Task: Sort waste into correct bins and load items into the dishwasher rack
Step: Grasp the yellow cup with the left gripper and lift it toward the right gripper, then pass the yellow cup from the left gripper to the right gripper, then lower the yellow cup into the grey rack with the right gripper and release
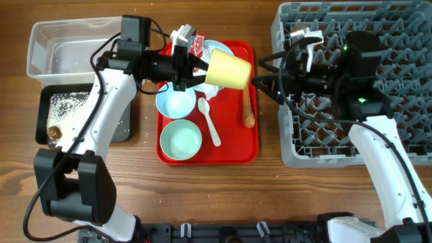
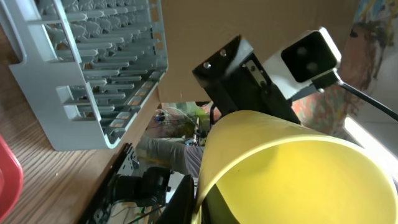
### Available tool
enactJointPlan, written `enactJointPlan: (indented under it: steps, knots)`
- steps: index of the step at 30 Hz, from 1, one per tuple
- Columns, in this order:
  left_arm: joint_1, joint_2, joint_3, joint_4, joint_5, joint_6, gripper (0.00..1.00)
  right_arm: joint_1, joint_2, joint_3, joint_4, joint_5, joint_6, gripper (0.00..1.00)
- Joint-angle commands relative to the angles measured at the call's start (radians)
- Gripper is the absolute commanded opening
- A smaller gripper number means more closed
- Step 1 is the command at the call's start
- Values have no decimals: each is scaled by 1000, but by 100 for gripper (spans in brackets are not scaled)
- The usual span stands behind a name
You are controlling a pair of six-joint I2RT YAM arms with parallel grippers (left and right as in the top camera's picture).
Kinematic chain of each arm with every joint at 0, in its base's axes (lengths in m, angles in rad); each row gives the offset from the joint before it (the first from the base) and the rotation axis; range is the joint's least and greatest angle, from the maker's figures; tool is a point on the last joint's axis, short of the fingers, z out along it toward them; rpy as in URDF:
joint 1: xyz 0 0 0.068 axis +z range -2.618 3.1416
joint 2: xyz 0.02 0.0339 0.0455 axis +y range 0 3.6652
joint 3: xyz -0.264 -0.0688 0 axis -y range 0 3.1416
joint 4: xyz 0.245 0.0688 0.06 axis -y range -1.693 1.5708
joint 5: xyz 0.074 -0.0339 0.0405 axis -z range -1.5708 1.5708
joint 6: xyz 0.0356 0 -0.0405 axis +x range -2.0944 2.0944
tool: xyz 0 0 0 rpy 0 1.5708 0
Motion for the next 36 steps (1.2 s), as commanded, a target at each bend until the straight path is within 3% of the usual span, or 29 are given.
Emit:
enactJointPlan:
  steps: [1,9,17,20,22,26,28,30,33,36]
  knots:
    - [-36,-21,11,2,-13,5,4,33,0,16,23,-56,37,91]
    - [-48,-21,11,8,-21,0,4,114,0,16,21,5,37,80]
    - [-48,-21,11,89,-13,-66,4,117,1,16,3,5,36,80]
    - [-48,-21,11,98,-14,-74,4,117,1,16,5,5,35,62]
    - [-48,-21,11,98,-14,-74,6,117,1,16,14,5,35,55]
    - [-48,-21,11,98,-14,-74,18,115,-7,16,60,10,64,51]
    - [-48,-21,10,98,-26,-73,31,112,-28,16,63,35,71,51]
    - [-48,-21,10,98,-37,-64,38,93,-50,16,50,58,90,51]
    - [-47,-21,10,81,-90,11,46,-4,-116,16,-81,152,84,50]
    - [-48,-21,10,55,-256,34,53,-135,-210,16,-290,266,28,51]
